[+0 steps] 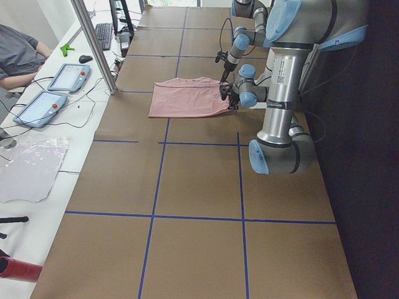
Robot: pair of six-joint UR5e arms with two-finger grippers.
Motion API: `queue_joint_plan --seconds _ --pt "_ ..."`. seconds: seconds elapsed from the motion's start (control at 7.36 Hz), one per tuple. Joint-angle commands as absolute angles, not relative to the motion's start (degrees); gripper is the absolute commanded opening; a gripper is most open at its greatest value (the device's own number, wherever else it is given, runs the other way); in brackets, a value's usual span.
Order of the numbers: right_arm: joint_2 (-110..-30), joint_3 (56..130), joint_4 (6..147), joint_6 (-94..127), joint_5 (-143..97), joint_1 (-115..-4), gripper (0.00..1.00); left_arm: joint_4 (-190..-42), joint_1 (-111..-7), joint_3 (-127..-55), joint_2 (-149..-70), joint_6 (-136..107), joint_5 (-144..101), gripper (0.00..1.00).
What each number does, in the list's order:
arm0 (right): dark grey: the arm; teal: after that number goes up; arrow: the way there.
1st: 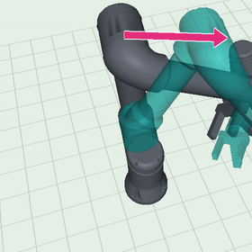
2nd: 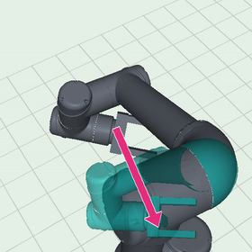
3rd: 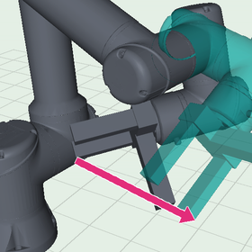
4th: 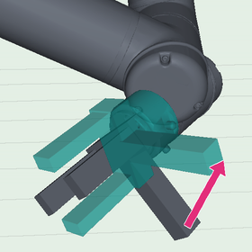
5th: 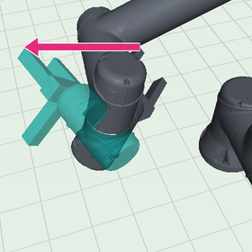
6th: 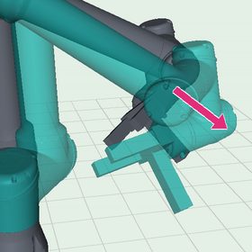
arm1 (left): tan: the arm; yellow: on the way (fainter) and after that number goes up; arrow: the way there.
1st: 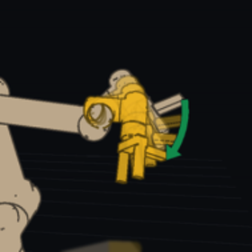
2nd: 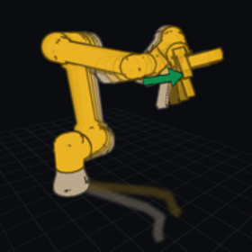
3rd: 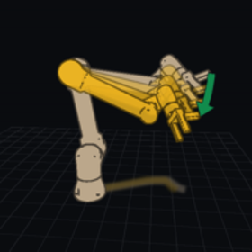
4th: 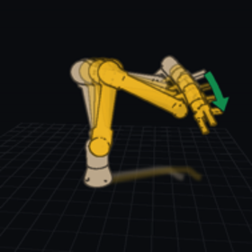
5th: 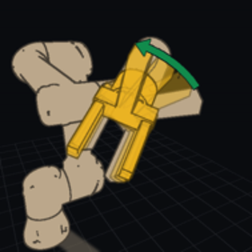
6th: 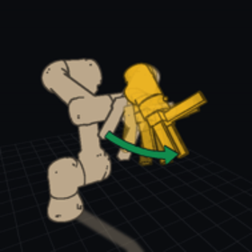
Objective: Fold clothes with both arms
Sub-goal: 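Grasp the shirt's near edge corners with both grippers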
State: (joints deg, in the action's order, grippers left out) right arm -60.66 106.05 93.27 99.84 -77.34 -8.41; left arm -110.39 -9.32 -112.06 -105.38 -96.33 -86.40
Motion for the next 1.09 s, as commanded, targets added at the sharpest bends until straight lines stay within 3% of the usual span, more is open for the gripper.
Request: queue_joint_plan --seconds 0.0,0.82,0.95 --pt "-60.6 105.4 93.1 99.9 -77.3 -8.3 0.48 -110.4 -9.3 -112.1 -105.4 -96.3 -86.4 0.00" --pt "-60.5 104.7 92.9 100.4 -76.6 -8.0 0.44 -110.4 -9.3 -112.1 -105.4 -96.3 -86.4 0.00" --pt "-60.5 104.6 92.9 100.4 -76.5 -8.0 0.39 -110.4 -9.3 -112.1 -105.4 -96.3 -86.4 0.00"
